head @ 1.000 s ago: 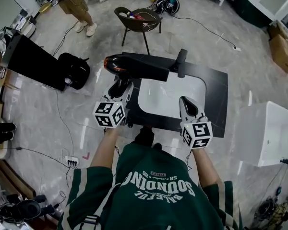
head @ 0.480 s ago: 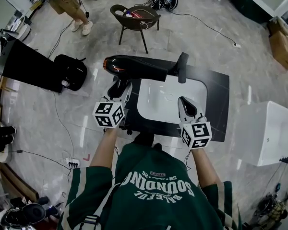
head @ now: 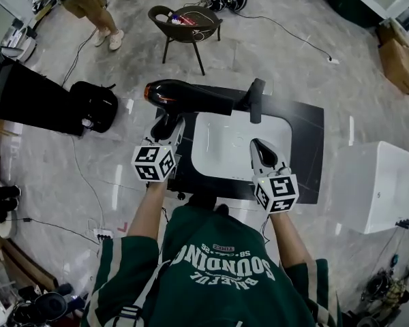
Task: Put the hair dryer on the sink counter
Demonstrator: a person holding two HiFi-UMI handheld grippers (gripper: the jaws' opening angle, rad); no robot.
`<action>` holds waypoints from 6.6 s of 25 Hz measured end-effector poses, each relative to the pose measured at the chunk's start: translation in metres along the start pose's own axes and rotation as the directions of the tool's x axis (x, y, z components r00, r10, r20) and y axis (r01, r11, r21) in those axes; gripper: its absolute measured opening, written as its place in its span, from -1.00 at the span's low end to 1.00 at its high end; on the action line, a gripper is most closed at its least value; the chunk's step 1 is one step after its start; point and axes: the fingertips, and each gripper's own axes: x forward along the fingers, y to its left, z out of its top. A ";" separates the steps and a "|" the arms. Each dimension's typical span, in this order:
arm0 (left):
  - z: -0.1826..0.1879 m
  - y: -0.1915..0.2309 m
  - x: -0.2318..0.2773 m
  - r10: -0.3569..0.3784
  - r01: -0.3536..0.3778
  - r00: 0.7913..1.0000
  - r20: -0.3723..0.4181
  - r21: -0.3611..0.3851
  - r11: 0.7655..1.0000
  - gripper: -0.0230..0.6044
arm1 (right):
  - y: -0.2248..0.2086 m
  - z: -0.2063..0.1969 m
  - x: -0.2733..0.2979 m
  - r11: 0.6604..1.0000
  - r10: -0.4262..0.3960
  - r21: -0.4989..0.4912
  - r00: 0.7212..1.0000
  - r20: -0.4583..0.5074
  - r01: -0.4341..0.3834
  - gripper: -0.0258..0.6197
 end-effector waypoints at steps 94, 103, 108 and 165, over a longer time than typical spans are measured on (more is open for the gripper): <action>-0.192 0.114 0.150 0.276 -0.237 0.859 -0.431 0.143 0.961 -0.15 | -0.055 -0.068 0.027 0.987 -0.107 0.093 0.973 -0.205 0.128 -0.78; -0.116 0.078 0.106 0.310 -0.269 0.909 -0.277 0.176 0.947 -0.14 | -0.067 -0.055 0.015 0.997 -0.039 0.067 0.988 -0.151 0.049 -0.78; -0.081 0.035 0.094 0.281 -0.241 0.934 -0.220 0.194 0.951 -0.45 | -0.073 -0.043 0.009 0.998 -0.015 0.056 0.993 -0.114 0.022 -0.78; -0.046 -0.138 0.068 -0.085 0.121 0.979 -0.185 0.195 0.973 -0.89 | -0.085 -0.020 -0.008 0.998 -0.057 0.023 0.998 -0.036 0.058 -0.79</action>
